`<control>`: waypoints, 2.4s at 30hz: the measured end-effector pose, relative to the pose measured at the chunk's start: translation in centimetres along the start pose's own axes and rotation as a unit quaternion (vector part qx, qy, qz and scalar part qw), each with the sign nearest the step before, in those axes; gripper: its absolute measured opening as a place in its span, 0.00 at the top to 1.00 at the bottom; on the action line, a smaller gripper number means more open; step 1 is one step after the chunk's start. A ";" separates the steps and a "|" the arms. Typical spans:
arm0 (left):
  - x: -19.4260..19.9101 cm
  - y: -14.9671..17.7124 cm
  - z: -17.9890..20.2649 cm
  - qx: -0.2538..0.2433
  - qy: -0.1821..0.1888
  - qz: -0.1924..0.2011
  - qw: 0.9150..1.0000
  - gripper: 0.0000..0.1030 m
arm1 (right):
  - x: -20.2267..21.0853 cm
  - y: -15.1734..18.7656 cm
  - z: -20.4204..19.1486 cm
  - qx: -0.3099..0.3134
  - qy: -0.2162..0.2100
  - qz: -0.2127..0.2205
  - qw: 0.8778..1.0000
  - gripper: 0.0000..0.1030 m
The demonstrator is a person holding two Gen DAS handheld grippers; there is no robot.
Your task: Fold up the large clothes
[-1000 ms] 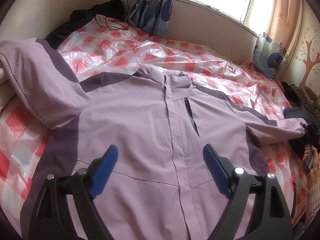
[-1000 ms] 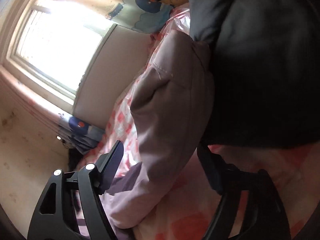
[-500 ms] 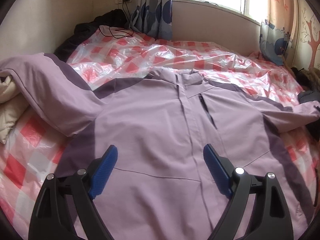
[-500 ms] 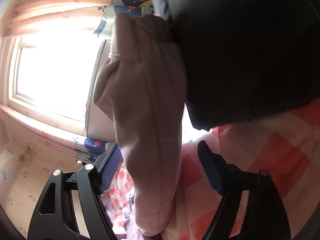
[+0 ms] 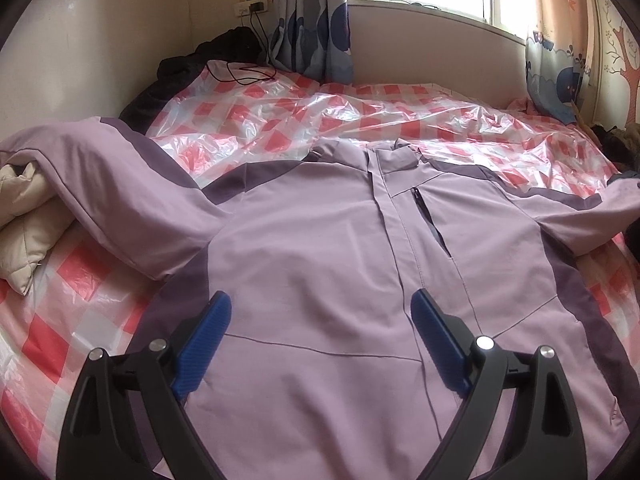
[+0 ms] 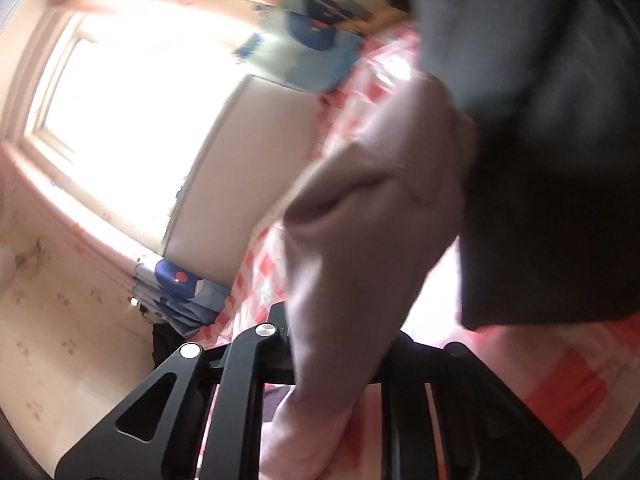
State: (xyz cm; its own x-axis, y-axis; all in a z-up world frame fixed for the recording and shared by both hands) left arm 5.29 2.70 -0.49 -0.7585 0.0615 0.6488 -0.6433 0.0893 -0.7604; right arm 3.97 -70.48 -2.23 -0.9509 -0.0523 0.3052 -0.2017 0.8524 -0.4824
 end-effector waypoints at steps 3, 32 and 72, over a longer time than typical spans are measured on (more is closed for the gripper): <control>0.3 0.0 0.2 -0.005 -0.001 0.004 1.000 0.15 | -0.7 0.1 -4.7 0.048 -0.012 0.006 0.999 0.86; 3.8 -1.0 -16.4 0.191 -0.066 0.027 0.979 0.12 | -17.3 36.4 -44.4 0.357 -0.170 -0.190 0.899 0.86; 4.7 -3.9 -10.7 0.124 0.030 0.063 0.990 0.07 | -17.5 38.8 -33.8 0.305 -0.142 -0.261 0.905 0.30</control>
State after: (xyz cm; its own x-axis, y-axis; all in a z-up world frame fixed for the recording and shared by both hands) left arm 5.36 13.27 5.87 -0.8312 0.1153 0.5439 -0.5559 -0.1697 -0.8137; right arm 20.67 -18.88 1.42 -0.6934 -0.5704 0.4404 -0.6504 0.2324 -0.7232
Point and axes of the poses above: each gripper's, at about its wrist camera, not at the fingertips, and x roughly against the way its jaws point, z to its right, y to its underside, the point moved 3 cm from there along -x, roughly the way its jaws point, and after that the axes turned 1 degree about y, right-handed, at the moved point
